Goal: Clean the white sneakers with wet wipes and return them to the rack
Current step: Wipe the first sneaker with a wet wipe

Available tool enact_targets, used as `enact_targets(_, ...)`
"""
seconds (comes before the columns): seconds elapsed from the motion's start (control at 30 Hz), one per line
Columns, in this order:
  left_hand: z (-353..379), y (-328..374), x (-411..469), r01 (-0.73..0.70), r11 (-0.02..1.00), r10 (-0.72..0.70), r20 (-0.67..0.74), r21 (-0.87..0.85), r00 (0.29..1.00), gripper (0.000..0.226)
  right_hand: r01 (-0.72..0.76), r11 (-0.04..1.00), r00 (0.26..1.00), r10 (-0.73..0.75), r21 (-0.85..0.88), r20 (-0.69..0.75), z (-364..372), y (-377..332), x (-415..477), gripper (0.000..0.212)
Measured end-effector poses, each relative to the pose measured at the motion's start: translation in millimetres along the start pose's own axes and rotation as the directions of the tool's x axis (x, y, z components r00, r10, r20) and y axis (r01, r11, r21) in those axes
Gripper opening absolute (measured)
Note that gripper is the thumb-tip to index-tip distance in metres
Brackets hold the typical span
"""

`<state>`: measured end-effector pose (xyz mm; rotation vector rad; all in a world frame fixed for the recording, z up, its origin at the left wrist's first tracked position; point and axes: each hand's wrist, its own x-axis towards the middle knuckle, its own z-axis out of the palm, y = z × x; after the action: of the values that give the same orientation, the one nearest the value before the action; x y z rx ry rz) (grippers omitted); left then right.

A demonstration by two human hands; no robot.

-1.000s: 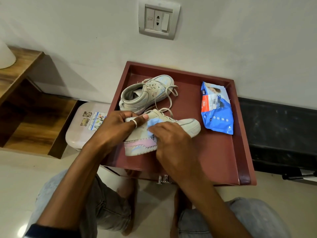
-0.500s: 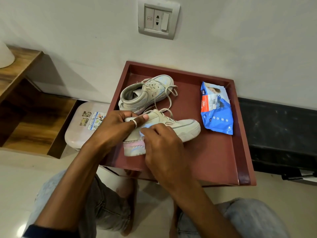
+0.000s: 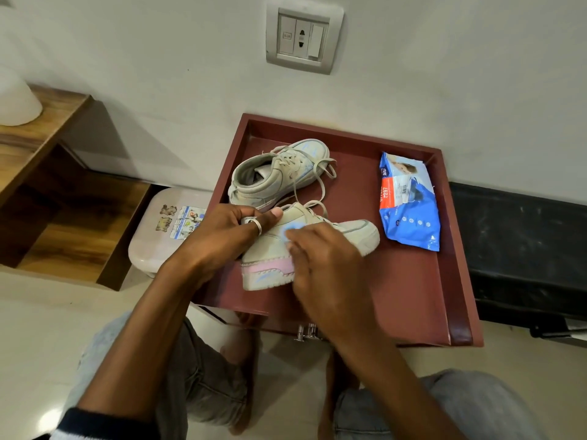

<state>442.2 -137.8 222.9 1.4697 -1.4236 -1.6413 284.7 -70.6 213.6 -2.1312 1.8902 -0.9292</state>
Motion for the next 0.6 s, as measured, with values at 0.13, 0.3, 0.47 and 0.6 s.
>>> enact_targets(0.13,1,0,1,-0.029,1.0,0.028,-0.021,-0.011,0.999,0.05,0.137,0.991,0.985,-0.137,0.016,0.1,11,-27,-6,0.03)
enact_targets(0.3,-2,-2,2,-0.038,0.996,0.038,0.003,-0.075,0.999,0.054,-0.02,1.0,1.0,0.02,-0.008,-0.007,-11,22,9,0.029)
enact_targets(0.47,1,1,2,-0.025,0.986,0.032,0.046,-0.163,0.998,0.044,-0.073,0.997,0.992,0.077,0.037,-0.104,-21,19,11,0.025)
enact_targets(0.6,0,1,0,-0.07,0.977,0.081,0.048,-0.201,0.996,0.062,0.124,0.992,0.992,-0.123,-0.013,0.041,-2,-33,-5,0.029)
